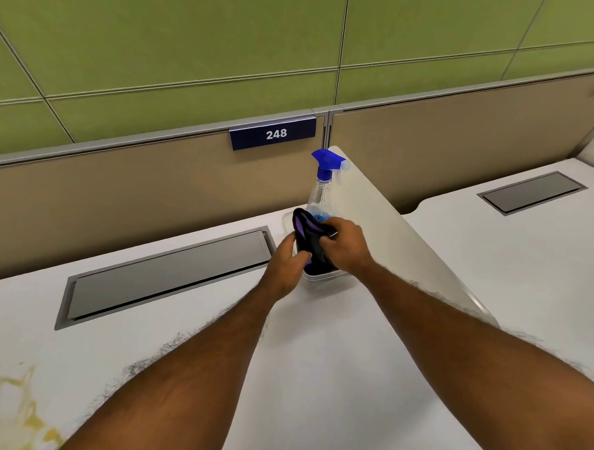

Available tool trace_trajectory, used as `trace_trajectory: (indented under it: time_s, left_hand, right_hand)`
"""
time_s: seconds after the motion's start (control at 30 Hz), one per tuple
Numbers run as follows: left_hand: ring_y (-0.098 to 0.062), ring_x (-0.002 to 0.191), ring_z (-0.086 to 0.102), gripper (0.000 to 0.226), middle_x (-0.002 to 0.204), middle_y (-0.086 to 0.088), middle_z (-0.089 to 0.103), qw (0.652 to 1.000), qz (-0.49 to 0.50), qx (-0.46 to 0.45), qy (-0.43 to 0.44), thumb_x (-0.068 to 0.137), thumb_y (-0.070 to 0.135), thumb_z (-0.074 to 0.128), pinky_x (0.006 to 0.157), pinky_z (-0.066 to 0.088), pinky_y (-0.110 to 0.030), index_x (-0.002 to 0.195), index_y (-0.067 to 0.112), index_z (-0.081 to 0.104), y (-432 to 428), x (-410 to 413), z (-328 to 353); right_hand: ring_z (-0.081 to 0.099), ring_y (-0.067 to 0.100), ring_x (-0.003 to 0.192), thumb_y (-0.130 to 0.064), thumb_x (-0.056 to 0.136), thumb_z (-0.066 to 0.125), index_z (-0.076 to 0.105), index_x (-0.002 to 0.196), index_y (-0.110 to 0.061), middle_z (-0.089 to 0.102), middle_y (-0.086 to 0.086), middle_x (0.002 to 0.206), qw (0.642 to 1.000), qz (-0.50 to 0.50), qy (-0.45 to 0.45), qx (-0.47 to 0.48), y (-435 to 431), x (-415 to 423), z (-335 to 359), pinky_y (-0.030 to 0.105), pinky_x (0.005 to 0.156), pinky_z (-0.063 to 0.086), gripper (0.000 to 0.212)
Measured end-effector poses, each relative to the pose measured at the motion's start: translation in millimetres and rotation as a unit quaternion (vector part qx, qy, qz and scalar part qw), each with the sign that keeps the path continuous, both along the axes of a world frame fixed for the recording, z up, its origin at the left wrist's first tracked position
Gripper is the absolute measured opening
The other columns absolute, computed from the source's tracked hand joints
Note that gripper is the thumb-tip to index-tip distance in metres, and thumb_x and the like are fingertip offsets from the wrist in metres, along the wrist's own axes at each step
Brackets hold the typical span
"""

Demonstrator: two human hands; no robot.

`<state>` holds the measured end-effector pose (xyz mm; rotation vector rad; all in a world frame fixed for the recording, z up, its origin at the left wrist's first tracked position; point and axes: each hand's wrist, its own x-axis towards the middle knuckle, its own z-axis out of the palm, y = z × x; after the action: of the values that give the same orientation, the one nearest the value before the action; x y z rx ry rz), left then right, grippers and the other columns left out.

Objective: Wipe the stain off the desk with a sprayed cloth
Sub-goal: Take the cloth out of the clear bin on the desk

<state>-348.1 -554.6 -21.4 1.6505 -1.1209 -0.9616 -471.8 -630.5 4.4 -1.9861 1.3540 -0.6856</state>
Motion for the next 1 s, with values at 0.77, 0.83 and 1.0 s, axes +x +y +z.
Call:
trace_trajectory:
  time_s: [0.77,0.83,1.0]
  left_hand:
    - [-0.015,0.105,0.068,0.076,0.119,0.002,0.069,0.989,-0.075,-0.114,0.052,0.065,0.035,0.087,0.084,0.059,-0.030,0.131,0.020,0.054,105.0,57.4,126.6]
    - [-0.022,0.108,0.068,0.074,0.121,-0.003,0.068,0.988,-0.084,-0.101,0.079,0.066,0.032,0.086,0.089,0.059,-0.041,0.131,0.018,0.054,117.0,57.9,122.9]
    - [-0.024,0.111,0.067,0.068,0.119,-0.005,0.070,0.978,-0.111,-0.079,0.157,0.067,0.032,0.086,0.095,0.056,-0.039,0.126,0.015,0.058,146.5,59.4,105.0]
  right_hand:
    - [0.071,0.022,0.084,0.000,0.094,0.054,0.064,0.104,-0.006,0.070,0.010,0.093,0.914,0.125,-0.359,0.142,96.3,17.0,136.5,0.028,0.071,0.059,0.015]
    - [0.072,0.020,0.083,-0.002,0.094,0.055,0.065,0.100,-0.010,0.072,0.008,0.091,0.909,0.126,-0.363,0.159,107.1,20.9,134.5,0.026,0.070,0.059,0.015]
    - [0.067,0.020,0.086,-0.008,0.092,0.051,0.066,0.099,-0.007,0.070,0.008,0.092,0.876,0.058,-0.412,0.246,134.9,23.1,119.0,0.027,0.066,0.056,0.016]
